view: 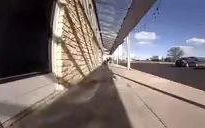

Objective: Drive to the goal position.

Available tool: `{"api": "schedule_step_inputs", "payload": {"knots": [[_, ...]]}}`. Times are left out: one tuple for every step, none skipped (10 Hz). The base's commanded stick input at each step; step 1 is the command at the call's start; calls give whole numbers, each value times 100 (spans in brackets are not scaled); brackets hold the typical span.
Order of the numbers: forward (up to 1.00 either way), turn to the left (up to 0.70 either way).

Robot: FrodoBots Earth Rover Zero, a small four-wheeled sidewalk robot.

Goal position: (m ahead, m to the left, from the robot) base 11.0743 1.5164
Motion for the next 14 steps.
{"api": "schedule_step_inputs", "payload": {"knots": [[100,0],[100,0],[100,0],[100,0],[100,-25],[100,-15],[100,0],[100,0],[100,0],[100,0],[100,0],[100,0],[100,0],[100,0]]}}
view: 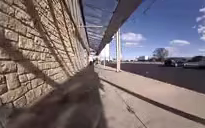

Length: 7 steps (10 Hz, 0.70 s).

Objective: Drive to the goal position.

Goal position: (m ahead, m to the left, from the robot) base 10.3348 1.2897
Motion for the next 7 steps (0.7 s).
{"api": "schedule_step_inputs", "payload": {"knots": [[100,0],[100,0],[100,0],[100,0],[100,6],[100,21],[100,27]]}}
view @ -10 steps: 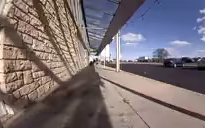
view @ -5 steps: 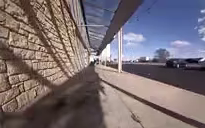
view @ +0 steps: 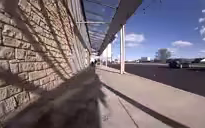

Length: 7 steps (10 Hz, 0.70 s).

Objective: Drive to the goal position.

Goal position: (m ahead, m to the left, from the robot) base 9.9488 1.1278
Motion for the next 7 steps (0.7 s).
{"api": "schedule_step_inputs", "payload": {"knots": [[100,27],[100,27],[100,27],[100,0],[100,0],[100,0],[100,0]]}}
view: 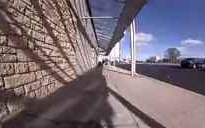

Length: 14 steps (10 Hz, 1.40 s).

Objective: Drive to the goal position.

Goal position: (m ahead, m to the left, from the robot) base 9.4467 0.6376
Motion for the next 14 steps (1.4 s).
{"api": "schedule_step_inputs", "payload": {"knots": [[100,0],[100,0],[100,0],[100,0],[100,0],[100,0],[100,0],[100,0],[100,0],[100,-27],[100,-27],[100,-27],[100,-27],[100,0]]}}
